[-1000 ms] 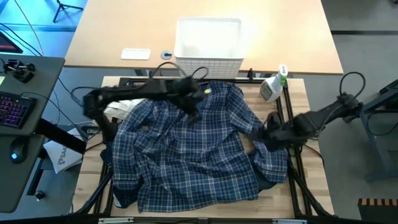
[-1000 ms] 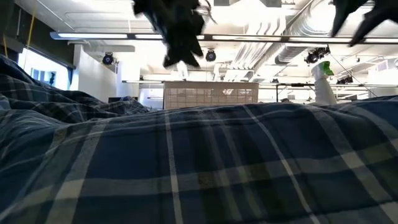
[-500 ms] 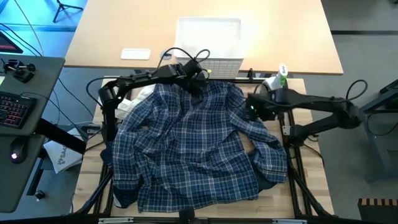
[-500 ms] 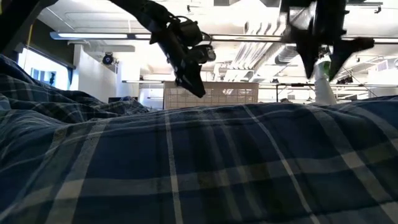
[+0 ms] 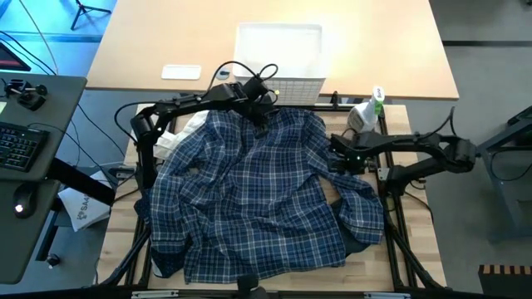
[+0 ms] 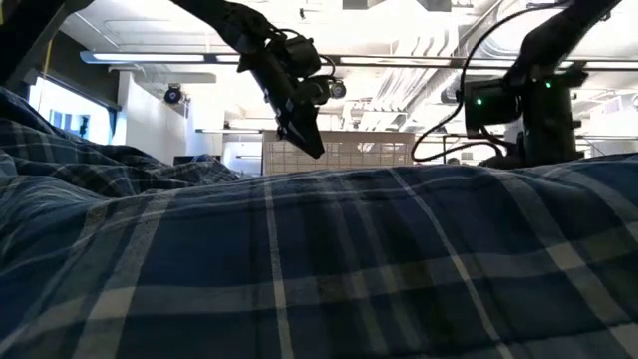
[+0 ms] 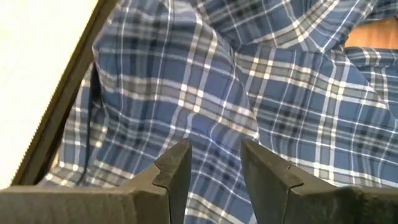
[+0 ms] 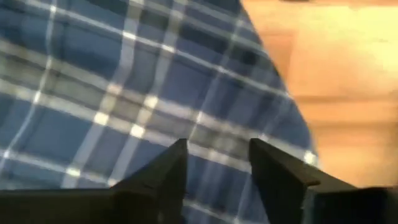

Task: Fold Laundry from Bin
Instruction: Fold the blue checkered long sleeve

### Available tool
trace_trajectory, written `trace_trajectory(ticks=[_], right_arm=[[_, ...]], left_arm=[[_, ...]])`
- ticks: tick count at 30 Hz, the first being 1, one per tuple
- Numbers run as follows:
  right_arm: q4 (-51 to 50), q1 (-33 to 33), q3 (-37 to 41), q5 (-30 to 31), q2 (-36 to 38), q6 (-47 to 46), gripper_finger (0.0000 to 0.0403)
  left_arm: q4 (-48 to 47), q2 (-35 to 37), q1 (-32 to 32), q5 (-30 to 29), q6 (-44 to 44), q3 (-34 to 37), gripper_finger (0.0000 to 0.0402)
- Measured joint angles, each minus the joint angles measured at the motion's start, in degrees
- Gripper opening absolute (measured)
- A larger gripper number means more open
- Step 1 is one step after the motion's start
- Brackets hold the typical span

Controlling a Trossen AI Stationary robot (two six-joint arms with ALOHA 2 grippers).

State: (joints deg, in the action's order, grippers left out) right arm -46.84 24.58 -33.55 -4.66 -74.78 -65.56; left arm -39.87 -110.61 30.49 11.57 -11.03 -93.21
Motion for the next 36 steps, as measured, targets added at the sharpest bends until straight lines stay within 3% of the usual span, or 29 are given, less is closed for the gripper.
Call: trace_trajectory(ticks=[4,7,10,12,16,21,26,32,36], right_arm=[[5.15,-0.19,2.88,1.42,0.46,-1.08,0.0075],[-3.76,-1.34,0.0,11.39,1.16,-1.78,0.0013],[-14.75,-2.74,-7.82,19.33,4.01,-1.28,0.0018],[-18.39,-4.54,-13.75,20.63,5.87,1.55,0.0014],[-11.56,-9.06,-22.64,18.28,8.15,5.64,0.0005],[5.16,-18.16,-22.68,16.14,5.1,6.01,0.0019],[19.26,-27.92,-18.49,11.42,-4.57,-0.81,0.0065],[27.03,-26.35,-18.43,-3.77,-6.8,1.38,0.0178],[18.81,-24.94,-18.46,-8.98,-0.8,-0.68,0.0233]], left_arm=[[1.8,0.0,-0.27,0.04,-1.16,0.0,0.0126],[0.17,0.0,-0.27,0.07,-1.62,-0.65,0.0126],[-3.49,0.0,-0.08,0.09,-2.27,-3.07,0.0126],[-4.82,0.02,-0.01,0.07,-3.04,-4.51,0.0126],[-5.31,0.02,-0.01,0.05,-4.23,-6.75,0.0126],[-5.12,0.02,-0.03,0.04,-4.83,-7.89,0.0126],[-5.63,0.02,-0.03,0.03,-5.31,-7.89,0.0126],[-5.42,0.02,-0.03,0.03,-6.09,-7.89,0.0126],[-5.34,0.02,-0.03,0.0,-6.14,-7.89,0.0126]])
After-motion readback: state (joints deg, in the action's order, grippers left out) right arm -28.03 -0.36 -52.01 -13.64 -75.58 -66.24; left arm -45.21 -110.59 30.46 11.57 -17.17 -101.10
